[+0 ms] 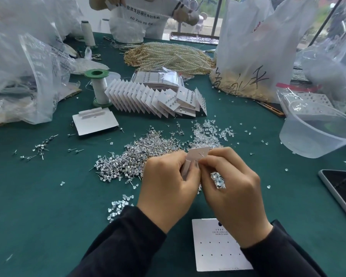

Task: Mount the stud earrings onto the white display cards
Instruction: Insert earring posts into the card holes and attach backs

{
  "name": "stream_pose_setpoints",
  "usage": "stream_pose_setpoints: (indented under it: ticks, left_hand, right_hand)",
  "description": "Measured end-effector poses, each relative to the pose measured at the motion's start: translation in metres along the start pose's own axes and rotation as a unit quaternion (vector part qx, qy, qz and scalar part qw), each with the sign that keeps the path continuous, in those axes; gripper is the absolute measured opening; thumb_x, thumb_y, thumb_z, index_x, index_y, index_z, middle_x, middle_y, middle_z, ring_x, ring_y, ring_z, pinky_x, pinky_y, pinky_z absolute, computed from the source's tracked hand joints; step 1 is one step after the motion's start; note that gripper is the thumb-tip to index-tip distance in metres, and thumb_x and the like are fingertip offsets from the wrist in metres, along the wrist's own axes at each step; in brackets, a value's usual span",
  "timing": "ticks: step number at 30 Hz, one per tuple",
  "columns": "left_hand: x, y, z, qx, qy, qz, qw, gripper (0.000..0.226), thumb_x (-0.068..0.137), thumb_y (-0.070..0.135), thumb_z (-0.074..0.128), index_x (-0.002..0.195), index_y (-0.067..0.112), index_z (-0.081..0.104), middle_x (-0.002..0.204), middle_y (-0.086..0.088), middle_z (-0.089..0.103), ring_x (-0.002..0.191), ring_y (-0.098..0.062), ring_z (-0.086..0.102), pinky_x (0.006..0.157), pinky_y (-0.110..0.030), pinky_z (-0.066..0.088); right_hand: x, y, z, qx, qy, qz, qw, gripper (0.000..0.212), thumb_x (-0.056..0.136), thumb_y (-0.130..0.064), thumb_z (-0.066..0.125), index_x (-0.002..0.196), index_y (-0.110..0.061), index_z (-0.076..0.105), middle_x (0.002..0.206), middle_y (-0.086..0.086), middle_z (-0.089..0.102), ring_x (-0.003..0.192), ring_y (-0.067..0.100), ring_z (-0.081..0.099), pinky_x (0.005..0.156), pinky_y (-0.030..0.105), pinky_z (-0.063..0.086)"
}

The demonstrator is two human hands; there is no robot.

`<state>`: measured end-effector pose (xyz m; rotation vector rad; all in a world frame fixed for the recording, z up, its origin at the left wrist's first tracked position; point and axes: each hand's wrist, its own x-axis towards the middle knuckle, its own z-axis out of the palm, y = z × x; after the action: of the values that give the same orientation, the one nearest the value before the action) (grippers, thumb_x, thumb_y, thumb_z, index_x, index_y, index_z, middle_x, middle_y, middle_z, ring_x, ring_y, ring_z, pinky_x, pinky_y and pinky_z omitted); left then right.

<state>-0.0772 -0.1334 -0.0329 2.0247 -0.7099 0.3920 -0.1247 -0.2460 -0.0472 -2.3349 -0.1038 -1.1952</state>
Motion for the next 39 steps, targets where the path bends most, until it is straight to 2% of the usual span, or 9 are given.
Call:
stream_pose_setpoints:
  ticks: [7,11,16,19,24,31,33,37,39]
  left_hand:
    - [-0.001,-0.003,0.001,-0.030,-0.015,-0.009,0.999,0.035,0.076,0.016,0.058,0.049,-0.002,0.046,0.039,-0.010,0.040,0.047,-0.026,0.038,0.042,-0.023,0.024]
    - [0.000,-0.002,-0.001,-0.057,-0.018,-0.012,0.998,0.034,0.076,0.018,0.057,0.049,-0.002,0.049,0.040,-0.009,0.041,0.044,-0.019,0.035,0.041,-0.021,0.024]
    - [0.001,-0.001,0.000,-0.113,-0.002,-0.083,0.990,0.039,0.071,0.028,0.056,0.058,-0.009,0.057,0.053,-0.024,0.054,0.047,-0.030,0.045,0.043,-0.039,0.039]
    - [0.001,-0.001,0.001,-0.098,-0.002,-0.079,0.992,0.039,0.070,0.028,0.057,0.057,-0.009,0.056,0.052,-0.023,0.055,0.049,-0.032,0.049,0.043,-0.039,0.040]
    - [0.001,0.000,0.001,-0.081,0.004,-0.065,0.995,0.037,0.071,0.024,0.057,0.052,-0.007,0.050,0.047,-0.021,0.049,0.044,-0.025,0.038,0.043,-0.034,0.032]
    - [0.001,-0.004,0.001,-0.126,-0.016,-0.061,0.990,0.033,0.072,0.026,0.054,0.063,-0.004,0.063,0.058,-0.019,0.061,0.055,-0.033,0.055,0.050,-0.042,0.045]
    - [0.003,-0.004,-0.002,-0.179,-0.050,-0.074,0.980,0.040,0.074,0.036,0.055,0.065,-0.002,0.062,0.060,-0.020,0.061,0.057,-0.034,0.055,0.053,-0.043,0.048]
    - [0.011,-0.003,-0.011,-0.319,-0.167,-0.156,0.920,0.054,0.081,0.052,0.048,0.078,0.002,0.067,0.077,-0.023,0.066,0.068,-0.030,0.058,0.065,-0.040,0.048]
    - [0.012,-0.009,-0.017,-0.229,-0.123,-0.149,0.954,0.033,0.085,0.043,0.052,0.085,0.015,0.070,0.079,-0.008,0.071,0.070,-0.009,0.061,0.066,-0.030,0.050]
  right_hand:
    - [-0.001,0.001,-0.002,0.020,0.011,0.003,1.000,0.005,0.078,0.003,0.067,0.077,0.001,0.071,0.079,0.009,0.064,0.071,0.012,0.059,0.067,0.024,0.051]
    - [-0.002,0.000,-0.002,0.021,0.014,0.006,1.000,0.006,0.077,0.004,0.067,0.078,0.000,0.072,0.079,0.008,0.065,0.072,0.012,0.059,0.068,0.025,0.051]
    - [0.000,-0.003,-0.002,0.047,0.018,0.025,0.998,0.003,0.077,0.000,0.067,0.079,0.000,0.070,0.079,0.007,0.064,0.069,0.011,0.060,0.064,0.023,0.051]
    - [0.001,-0.004,-0.003,0.066,0.022,0.036,0.997,0.001,0.076,0.000,0.066,0.076,0.001,0.067,0.076,0.007,0.063,0.066,0.009,0.058,0.062,0.020,0.050]
    - [0.001,-0.005,-0.001,0.071,0.016,0.041,0.997,0.003,0.075,0.003,0.067,0.073,0.000,0.067,0.075,0.007,0.062,0.064,0.012,0.058,0.060,0.022,0.050]
    - [-0.001,-0.005,0.002,0.053,0.021,0.029,0.998,0.005,0.075,0.005,0.066,0.074,0.001,0.066,0.076,0.007,0.062,0.066,0.008,0.054,0.064,0.015,0.048]
    - [-0.001,-0.003,0.001,0.057,0.020,0.039,0.997,0.005,0.076,0.005,0.065,0.074,0.000,0.066,0.076,0.007,0.061,0.065,0.009,0.055,0.063,0.017,0.048]
    - [0.004,0.005,-0.004,0.095,0.041,0.078,0.992,0.005,0.079,0.002,0.061,0.078,-0.003,0.064,0.080,0.004,0.059,0.071,0.010,0.056,0.067,0.017,0.047]
    - [0.007,0.007,-0.007,0.132,0.061,0.121,0.982,0.014,0.081,0.000,0.058,0.080,-0.014,0.061,0.083,0.001,0.058,0.075,0.007,0.056,0.070,0.016,0.047]
